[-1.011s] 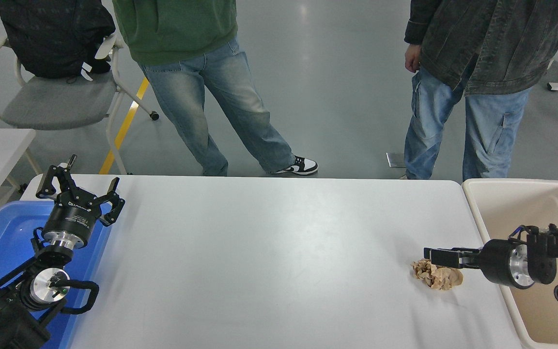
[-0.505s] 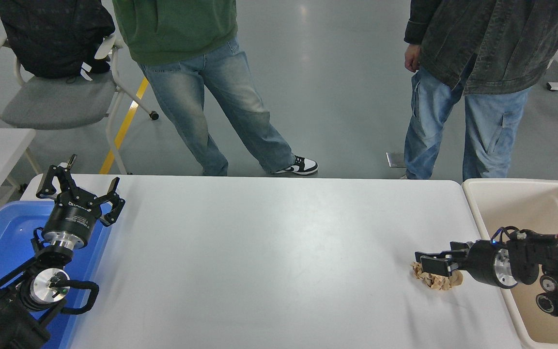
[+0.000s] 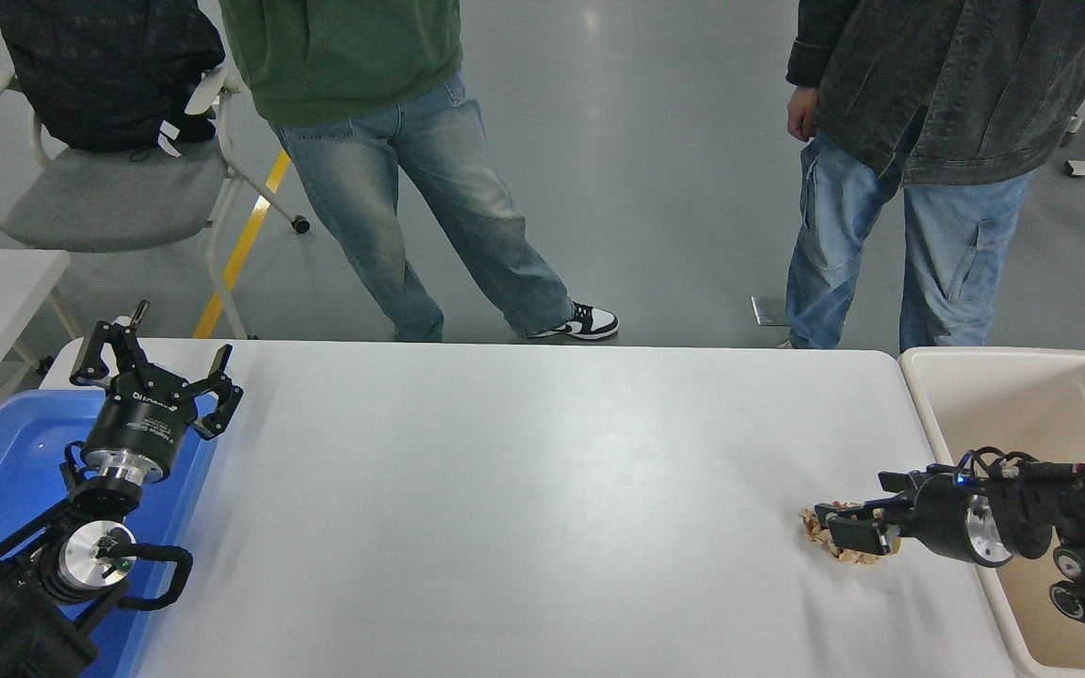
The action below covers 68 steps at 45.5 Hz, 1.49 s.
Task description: Clean the table surface
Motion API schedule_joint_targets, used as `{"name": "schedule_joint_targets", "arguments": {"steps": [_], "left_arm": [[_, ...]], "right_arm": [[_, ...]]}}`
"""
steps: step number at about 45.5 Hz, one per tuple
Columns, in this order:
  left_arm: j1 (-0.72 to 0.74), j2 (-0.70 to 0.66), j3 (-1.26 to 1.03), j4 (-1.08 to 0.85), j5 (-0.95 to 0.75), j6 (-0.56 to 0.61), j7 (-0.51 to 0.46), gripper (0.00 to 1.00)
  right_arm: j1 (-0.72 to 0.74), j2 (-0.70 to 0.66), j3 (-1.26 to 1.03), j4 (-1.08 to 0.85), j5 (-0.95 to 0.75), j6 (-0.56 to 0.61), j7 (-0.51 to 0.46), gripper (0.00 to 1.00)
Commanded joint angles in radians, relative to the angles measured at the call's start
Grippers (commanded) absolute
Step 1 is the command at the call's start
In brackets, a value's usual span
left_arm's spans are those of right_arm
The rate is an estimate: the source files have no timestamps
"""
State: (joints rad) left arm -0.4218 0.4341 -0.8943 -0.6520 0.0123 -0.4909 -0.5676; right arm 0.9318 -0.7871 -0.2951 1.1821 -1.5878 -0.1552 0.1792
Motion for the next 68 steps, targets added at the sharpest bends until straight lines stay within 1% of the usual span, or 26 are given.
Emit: {"name": "schedule_joint_targets", "arguments": {"steps": [1,14,35,49,68], "left_arm": [[0.0,0.0,0.0,0.0,0.0,0.0,0.0,0.99],[0.0,0.0,0.0,0.0,0.0,0.0,0.0,0.99],[0.0,0.0,0.0,0.0,0.0,0.0,0.0,0.99],[0.0,0.0,0.0,0.0,0.0,0.0,0.0,0.99],[0.0,0.0,0.0,0.0,0.0,0.0,0.0,0.99]], "right_arm": [[-0.013,0.002,-0.022,-0.01,-0.014,-0.021,0.013,0.99],[-0.016,0.032,-0.022,-0.084,-0.014,-0.069,0.013,0.99],[-0.06,0.049,-0.021,-0.087,-0.012,-0.086,0.013,0.99],[-0.108,0.115,-0.021,-0.202,-0.001,-0.181,0.011,0.99],[-0.133,0.127,-0.015,-0.219,0.002,-0.185,0.011,0.99]]}}
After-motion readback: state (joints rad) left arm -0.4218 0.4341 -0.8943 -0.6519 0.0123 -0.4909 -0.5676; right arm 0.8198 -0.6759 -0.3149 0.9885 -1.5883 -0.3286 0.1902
